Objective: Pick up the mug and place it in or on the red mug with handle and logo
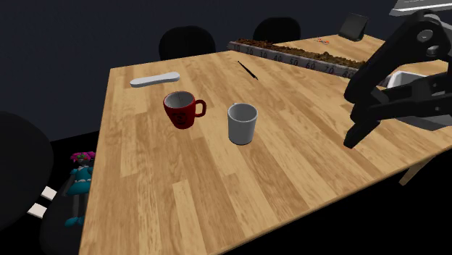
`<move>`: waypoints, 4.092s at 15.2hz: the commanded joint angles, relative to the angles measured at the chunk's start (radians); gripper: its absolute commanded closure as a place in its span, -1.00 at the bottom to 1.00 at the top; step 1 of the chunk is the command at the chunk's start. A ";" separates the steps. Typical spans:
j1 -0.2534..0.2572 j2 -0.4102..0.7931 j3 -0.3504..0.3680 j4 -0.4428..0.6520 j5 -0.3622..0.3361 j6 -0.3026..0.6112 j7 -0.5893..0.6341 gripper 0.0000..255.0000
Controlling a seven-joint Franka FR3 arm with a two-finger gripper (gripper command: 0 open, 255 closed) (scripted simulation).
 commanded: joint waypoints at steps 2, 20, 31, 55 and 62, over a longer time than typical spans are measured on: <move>0.005 0.025 0.016 -0.002 0.009 0.029 0.015 -1.00; 0.042 0.639 0.273 0.192 0.015 0.457 0.298 -1.00; 0.070 0.947 0.321 0.371 -0.108 0.572 0.454 -1.00; 0.073 0.970 0.321 0.362 -0.118 0.602 0.461 1.00; 0.069 0.925 0.323 0.407 -0.100 0.514 0.451 1.00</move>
